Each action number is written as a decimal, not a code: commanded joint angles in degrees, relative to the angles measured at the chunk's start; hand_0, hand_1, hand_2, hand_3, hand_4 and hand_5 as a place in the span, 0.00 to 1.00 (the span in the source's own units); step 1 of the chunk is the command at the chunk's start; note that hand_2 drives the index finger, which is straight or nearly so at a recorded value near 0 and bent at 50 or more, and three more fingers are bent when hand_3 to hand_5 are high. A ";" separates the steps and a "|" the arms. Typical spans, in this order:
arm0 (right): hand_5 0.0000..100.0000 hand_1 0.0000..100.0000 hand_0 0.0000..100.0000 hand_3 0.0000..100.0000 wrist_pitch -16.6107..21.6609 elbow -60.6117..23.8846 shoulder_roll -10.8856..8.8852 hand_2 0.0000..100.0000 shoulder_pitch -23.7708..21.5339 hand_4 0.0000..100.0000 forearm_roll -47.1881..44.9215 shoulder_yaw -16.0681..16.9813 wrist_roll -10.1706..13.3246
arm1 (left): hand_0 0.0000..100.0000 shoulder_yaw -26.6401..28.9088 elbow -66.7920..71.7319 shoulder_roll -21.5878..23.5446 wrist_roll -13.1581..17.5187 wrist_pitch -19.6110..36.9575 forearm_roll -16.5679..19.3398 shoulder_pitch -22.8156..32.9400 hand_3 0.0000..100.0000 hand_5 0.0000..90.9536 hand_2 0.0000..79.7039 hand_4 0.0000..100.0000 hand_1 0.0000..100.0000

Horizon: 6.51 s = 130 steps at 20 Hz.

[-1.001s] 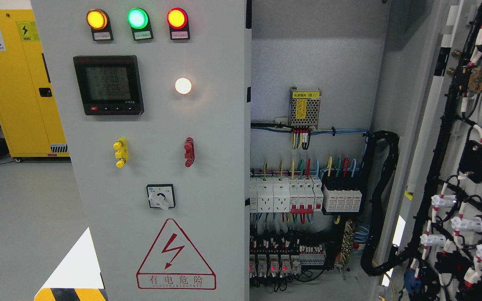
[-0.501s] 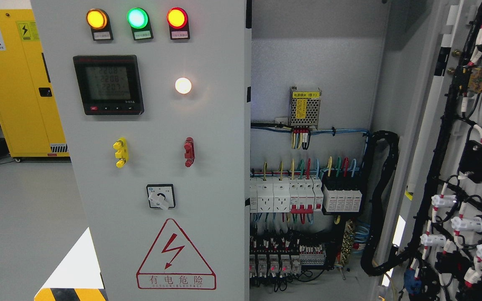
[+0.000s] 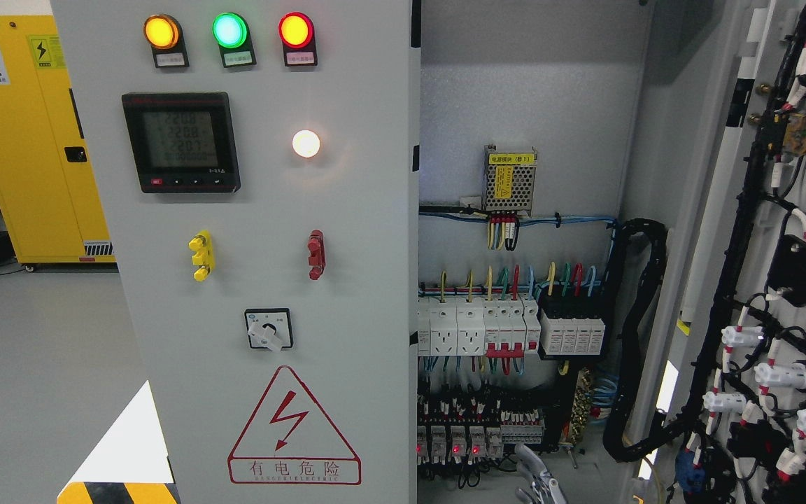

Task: Open door with both hands
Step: 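Reach the right hand into the cabinet behind the meter-display door, then push the meter-display door outward with the right hand's fingers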

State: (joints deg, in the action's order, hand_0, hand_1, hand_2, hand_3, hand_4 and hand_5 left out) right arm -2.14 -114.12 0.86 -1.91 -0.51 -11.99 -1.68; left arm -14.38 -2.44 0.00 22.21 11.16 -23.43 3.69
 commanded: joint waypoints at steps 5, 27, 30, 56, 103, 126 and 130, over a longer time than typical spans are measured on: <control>0.00 0.50 0.00 0.00 -5.33 7.33 3.88 0.04 14.73 0.00 2.18 -0.05 0.01 | 0.12 0.05 0.07 0.44 -0.50 -0.17 0.05 0.00 0.00 0.00 0.00 0.00 0.56; 0.00 0.50 0.00 0.00 -10.51 20.34 5.03 0.04 33.11 0.00 1.65 0.03 -0.34 | 0.12 0.05 -0.11 0.18 -5.86 -0.17 0.05 0.00 0.00 0.00 0.00 0.00 0.56; 0.00 0.50 0.00 0.00 -10.69 20.87 5.20 0.04 34.34 0.00 1.47 -0.14 -0.43 | 0.12 0.05 -0.02 0.18 -5.86 -0.17 0.05 0.00 0.00 0.00 0.00 0.00 0.56; 0.00 0.50 0.00 0.00 -12.45 28.51 4.94 0.04 41.64 0.00 -7.48 1.08 -9.66 | 0.12 0.05 -0.11 0.44 -5.77 -0.08 0.05 0.00 0.00 0.00 0.00 0.00 0.56; 0.00 0.50 0.00 0.00 -13.41 42.75 4.68 0.04 51.48 0.00 -14.61 9.35 -38.58 | 0.12 -0.04 -0.02 0.62 -5.77 -0.09 0.05 0.00 0.00 0.00 0.00 0.00 0.56; 0.00 0.50 0.00 0.00 -17.46 41.79 4.50 0.04 52.10 0.00 -15.23 10.40 -43.06 | 0.12 0.05 -0.19 0.44 -5.77 -0.08 0.05 -0.09 0.00 0.00 0.00 0.00 0.56; 0.00 0.50 0.00 0.00 -17.55 41.61 4.41 0.04 52.10 0.00 -15.58 10.49 -43.84 | 0.12 0.05 -0.28 0.44 -5.77 -0.08 0.05 -0.09 0.00 0.00 0.00 0.00 0.56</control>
State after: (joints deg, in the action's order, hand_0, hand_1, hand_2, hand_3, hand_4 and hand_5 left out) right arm -19.73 -72.04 5.39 50.25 -15.68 -1.65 -45.25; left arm -14.36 -2.56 0.00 16.44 11.12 -23.38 3.62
